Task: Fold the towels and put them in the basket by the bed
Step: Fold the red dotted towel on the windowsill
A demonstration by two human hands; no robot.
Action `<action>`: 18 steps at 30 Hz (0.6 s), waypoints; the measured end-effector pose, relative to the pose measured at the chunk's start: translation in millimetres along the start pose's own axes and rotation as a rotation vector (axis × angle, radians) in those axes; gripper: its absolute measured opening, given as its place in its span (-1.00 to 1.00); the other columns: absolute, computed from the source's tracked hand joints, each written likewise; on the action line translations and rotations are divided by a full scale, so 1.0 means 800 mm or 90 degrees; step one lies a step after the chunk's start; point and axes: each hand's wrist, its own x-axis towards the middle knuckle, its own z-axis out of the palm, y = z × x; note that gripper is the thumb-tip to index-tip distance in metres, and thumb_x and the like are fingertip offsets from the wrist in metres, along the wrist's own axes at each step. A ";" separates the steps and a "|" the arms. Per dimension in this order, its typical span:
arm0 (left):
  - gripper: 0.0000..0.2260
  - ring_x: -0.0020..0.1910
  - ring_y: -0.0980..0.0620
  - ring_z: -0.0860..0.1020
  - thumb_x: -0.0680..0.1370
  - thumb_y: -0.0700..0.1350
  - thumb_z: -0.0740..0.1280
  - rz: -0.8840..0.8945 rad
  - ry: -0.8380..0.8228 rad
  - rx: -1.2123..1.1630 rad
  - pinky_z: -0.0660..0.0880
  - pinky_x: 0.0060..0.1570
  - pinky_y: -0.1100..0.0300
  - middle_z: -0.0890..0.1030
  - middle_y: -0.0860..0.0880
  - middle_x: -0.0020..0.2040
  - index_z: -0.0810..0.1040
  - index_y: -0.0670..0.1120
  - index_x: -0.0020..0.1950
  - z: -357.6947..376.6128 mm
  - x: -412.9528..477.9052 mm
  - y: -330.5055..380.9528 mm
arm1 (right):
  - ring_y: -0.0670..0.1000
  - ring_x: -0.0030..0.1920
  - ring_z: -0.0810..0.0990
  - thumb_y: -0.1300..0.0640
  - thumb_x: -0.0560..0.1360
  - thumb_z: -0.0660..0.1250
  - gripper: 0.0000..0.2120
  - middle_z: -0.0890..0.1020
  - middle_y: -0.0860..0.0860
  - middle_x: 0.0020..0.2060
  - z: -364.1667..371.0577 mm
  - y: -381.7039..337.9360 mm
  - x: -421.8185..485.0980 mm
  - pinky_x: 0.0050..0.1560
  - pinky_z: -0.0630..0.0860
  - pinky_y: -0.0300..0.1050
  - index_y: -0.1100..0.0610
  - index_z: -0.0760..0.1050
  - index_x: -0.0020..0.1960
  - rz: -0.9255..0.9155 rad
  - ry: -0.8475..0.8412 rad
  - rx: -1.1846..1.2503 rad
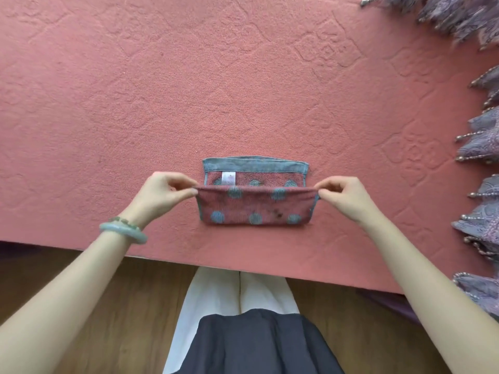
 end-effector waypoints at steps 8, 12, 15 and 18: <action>-0.86 -0.23 0.06 0.57 0.40 -0.15 0.49 -0.094 0.062 -0.033 0.51 -0.02 0.13 0.64 0.03 -0.26 0.60 0.06 -0.27 0.003 0.077 -0.004 | -0.06 -0.24 0.56 0.21 0.34 0.37 -0.90 0.62 0.03 -0.32 0.011 -0.010 0.081 -0.15 0.42 -0.22 0.04 0.60 -0.20 0.055 0.094 -0.067; -0.91 -0.23 0.07 0.57 0.39 -0.08 0.47 -0.117 0.105 0.017 0.49 -0.04 0.13 0.64 0.05 -0.27 0.60 0.06 -0.29 0.005 0.088 -0.008 | -0.05 -0.21 0.56 0.18 0.34 0.36 -0.89 0.61 0.01 -0.32 0.017 -0.015 0.088 -0.12 0.40 -0.25 0.09 0.64 -0.16 0.049 0.108 -0.099; -0.98 -0.19 0.04 0.57 0.42 -0.10 0.44 -0.119 0.139 0.035 0.46 -0.07 0.18 0.65 -0.02 -0.21 0.62 -0.01 -0.19 0.013 0.088 -0.002 | -0.04 -0.20 0.57 0.18 0.35 0.36 -0.91 0.61 0.02 -0.32 0.020 -0.017 0.088 -0.10 0.41 -0.24 0.07 0.62 -0.17 0.053 0.110 -0.097; -0.95 -0.15 0.01 0.54 0.44 -0.10 0.38 -0.130 0.177 0.076 0.40 -0.09 0.20 0.63 -0.04 -0.17 0.59 -0.04 -0.13 0.019 0.088 0.003 | -0.03 -0.20 0.57 0.18 0.35 0.34 -0.89 0.62 0.01 -0.30 0.022 -0.017 0.088 -0.07 0.44 -0.20 0.09 0.62 -0.15 0.042 0.120 -0.098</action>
